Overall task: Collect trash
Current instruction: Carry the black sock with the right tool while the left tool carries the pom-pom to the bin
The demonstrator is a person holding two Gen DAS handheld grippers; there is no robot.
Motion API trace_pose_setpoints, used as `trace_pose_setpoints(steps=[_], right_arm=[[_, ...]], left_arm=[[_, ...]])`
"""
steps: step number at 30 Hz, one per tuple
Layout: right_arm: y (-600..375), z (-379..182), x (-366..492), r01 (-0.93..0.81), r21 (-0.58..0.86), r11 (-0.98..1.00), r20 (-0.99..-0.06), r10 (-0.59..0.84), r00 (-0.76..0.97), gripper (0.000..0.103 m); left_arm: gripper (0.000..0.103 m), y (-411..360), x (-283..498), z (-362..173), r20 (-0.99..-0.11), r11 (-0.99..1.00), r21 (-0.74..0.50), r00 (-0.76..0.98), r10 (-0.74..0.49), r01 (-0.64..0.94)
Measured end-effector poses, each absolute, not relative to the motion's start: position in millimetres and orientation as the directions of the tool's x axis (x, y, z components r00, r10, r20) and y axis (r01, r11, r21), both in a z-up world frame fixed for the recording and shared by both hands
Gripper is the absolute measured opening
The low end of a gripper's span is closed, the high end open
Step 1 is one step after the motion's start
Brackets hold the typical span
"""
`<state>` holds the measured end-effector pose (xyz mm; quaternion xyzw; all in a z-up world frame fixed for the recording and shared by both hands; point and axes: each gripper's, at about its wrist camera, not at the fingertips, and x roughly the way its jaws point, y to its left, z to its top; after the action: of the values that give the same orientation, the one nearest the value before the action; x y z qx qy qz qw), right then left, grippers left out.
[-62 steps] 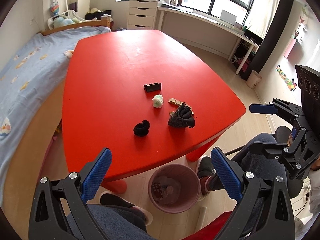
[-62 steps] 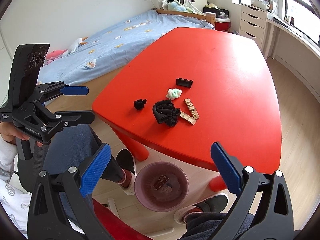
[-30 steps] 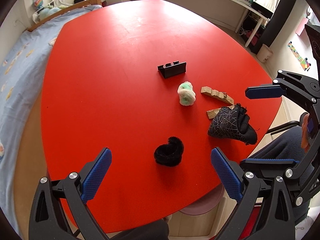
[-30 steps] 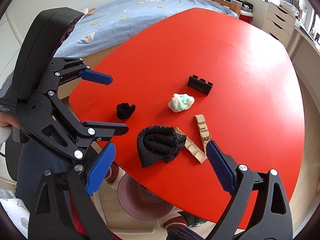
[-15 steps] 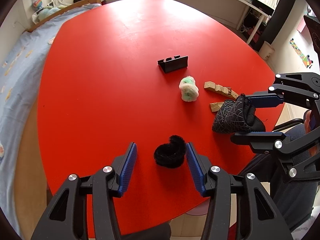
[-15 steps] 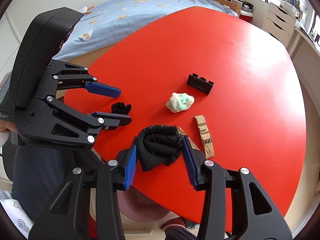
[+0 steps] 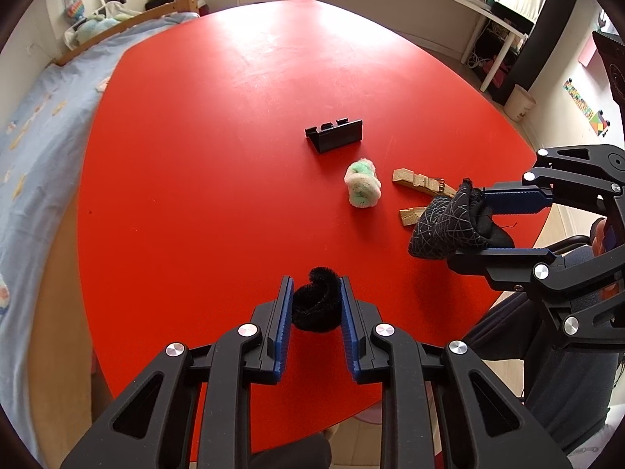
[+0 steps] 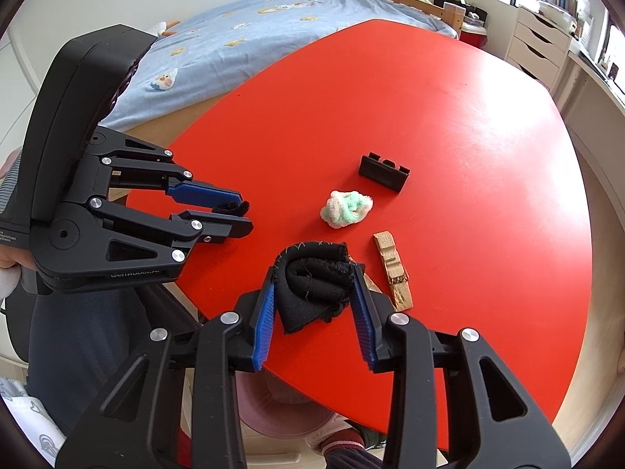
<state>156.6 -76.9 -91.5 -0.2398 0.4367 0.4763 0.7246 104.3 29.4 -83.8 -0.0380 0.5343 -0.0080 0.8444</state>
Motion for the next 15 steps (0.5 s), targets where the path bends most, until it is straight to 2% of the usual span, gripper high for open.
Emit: trace_pose_setpoints(steps=[15], right_arm=[[-99, -64, 152, -0.889, 0.052, 0.456, -0.828, 0.517, 0.217, 0.036]], left_arm=[[0.023, 23, 88, -51, -0.864, 0.996, -0.077, 0.502, -0.045, -0.042]])
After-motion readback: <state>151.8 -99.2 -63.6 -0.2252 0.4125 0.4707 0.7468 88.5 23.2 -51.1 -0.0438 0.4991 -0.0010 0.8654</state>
